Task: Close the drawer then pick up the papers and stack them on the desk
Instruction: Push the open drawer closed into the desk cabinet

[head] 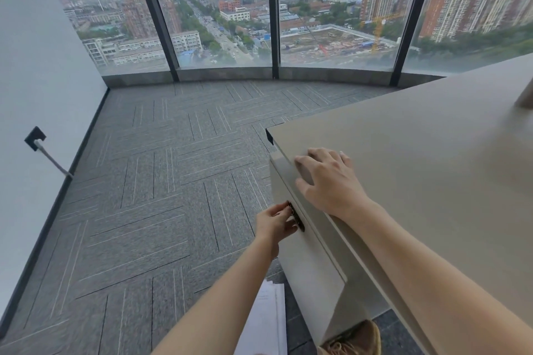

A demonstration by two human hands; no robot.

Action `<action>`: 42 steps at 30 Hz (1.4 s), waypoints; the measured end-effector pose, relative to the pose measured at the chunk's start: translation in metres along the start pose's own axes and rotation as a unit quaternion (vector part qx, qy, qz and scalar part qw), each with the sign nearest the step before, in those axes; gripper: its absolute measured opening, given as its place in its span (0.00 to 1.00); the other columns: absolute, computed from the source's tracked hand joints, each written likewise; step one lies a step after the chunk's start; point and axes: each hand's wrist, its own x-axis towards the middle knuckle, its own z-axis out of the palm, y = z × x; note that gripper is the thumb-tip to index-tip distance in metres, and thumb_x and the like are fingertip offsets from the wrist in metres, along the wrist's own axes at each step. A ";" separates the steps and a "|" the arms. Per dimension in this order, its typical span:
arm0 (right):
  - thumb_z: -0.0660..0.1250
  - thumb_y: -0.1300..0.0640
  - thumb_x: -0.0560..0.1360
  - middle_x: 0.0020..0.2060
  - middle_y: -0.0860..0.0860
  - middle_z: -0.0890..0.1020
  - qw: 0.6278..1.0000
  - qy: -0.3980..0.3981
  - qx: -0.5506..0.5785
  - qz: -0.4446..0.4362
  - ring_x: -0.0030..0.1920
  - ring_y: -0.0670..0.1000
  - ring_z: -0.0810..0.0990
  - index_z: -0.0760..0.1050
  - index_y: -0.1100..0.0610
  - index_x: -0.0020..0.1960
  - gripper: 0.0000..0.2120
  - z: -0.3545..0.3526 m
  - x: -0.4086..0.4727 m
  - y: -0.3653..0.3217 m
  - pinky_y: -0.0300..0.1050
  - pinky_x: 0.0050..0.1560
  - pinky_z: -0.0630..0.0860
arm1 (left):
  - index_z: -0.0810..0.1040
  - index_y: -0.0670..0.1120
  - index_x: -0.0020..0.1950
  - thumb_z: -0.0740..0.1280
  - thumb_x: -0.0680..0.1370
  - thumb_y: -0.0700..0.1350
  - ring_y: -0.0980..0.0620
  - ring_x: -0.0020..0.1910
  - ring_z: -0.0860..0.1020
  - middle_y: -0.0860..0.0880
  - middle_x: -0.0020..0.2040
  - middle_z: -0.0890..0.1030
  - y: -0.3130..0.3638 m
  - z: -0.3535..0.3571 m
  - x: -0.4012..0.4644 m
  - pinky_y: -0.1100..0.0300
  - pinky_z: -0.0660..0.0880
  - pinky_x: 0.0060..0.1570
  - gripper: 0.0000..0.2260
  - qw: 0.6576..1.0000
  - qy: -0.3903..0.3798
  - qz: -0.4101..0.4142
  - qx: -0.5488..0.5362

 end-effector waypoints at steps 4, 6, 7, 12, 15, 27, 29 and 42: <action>0.62 0.47 0.75 0.71 0.53 0.70 1.000 0.001 -0.001 0.001 0.74 0.56 0.63 0.71 0.47 0.70 0.23 -0.001 0.000 0.000 0.60 0.76 0.52 | 0.79 0.42 0.62 0.65 0.79 0.39 0.43 0.45 0.80 0.40 0.54 0.82 -0.001 0.004 0.001 0.52 0.81 0.49 0.11 1.000 0.003 -0.001 -0.004; 0.62 0.47 0.75 0.71 0.53 0.70 1.000 0.004 -0.001 0.004 0.73 0.57 0.63 0.72 0.47 0.68 0.22 -0.001 0.000 -0.002 0.60 0.76 0.52 | 0.78 0.41 0.62 0.65 0.80 0.38 0.42 0.45 0.80 0.40 0.53 0.82 0.002 0.006 0.001 0.52 0.81 0.49 0.12 1.000 0.003 -0.009 -0.009; 0.62 0.48 0.75 0.70 0.53 0.71 1.000 0.005 -0.003 0.005 0.73 0.57 0.63 0.72 0.48 0.67 0.21 0.000 0.000 -0.002 0.60 0.76 0.52 | 0.78 0.41 0.62 0.64 0.80 0.38 0.42 0.44 0.80 0.40 0.52 0.82 0.003 0.008 0.001 0.52 0.81 0.49 0.12 1.000 0.003 -0.013 -0.010; 0.62 0.48 0.74 0.70 0.52 0.71 1.000 0.004 -0.007 0.006 0.73 0.56 0.64 0.72 0.47 0.66 0.21 -0.001 0.000 -0.004 0.60 0.76 0.53 | 0.79 0.42 0.60 0.68 0.78 0.40 0.41 0.49 0.80 0.43 0.48 0.83 0.007 0.001 0.001 0.50 0.80 0.56 0.11 0.999 -0.019 -0.027 0.015; 0.62 0.47 0.75 0.70 0.52 0.70 1.000 0.002 -0.002 0.006 0.73 0.56 0.64 0.72 0.47 0.67 0.21 -0.002 -0.001 -0.003 0.60 0.76 0.53 | 0.80 0.41 0.52 0.70 0.76 0.44 0.42 0.49 0.81 0.41 0.49 0.81 0.010 -0.005 0.006 0.48 0.79 0.56 0.08 0.997 -0.017 -0.041 0.062; 0.62 0.47 0.74 0.70 0.52 0.71 1.000 0.006 -0.001 0.006 0.73 0.56 0.64 0.72 0.48 0.67 0.21 0.000 0.000 -0.002 0.60 0.76 0.53 | 0.73 0.44 0.35 0.64 0.74 0.46 0.45 0.46 0.75 0.45 0.42 0.75 0.017 0.005 0.017 0.53 0.77 0.55 0.10 0.982 0.000 -0.177 0.058; 0.62 0.47 0.74 0.70 0.52 0.71 1.000 0.007 0.000 0.007 0.73 0.56 0.64 0.72 0.48 0.67 0.21 0.001 0.000 -0.002 0.60 0.76 0.53 | 0.74 0.44 0.32 0.64 0.72 0.46 0.43 0.53 0.76 0.42 0.48 0.76 0.018 0.003 0.020 0.53 0.76 0.60 0.10 0.970 0.005 -0.243 0.020; 0.61 0.46 0.74 0.70 0.52 0.71 1.000 0.003 -0.017 0.006 0.73 0.56 0.64 0.71 0.48 0.67 0.22 0.001 0.000 -0.001 0.60 0.76 0.54 | 0.77 0.43 0.45 0.60 0.75 0.50 0.46 0.46 0.73 0.46 0.47 0.80 0.015 0.000 0.015 0.53 0.73 0.49 0.12 0.976 0.030 -0.048 0.209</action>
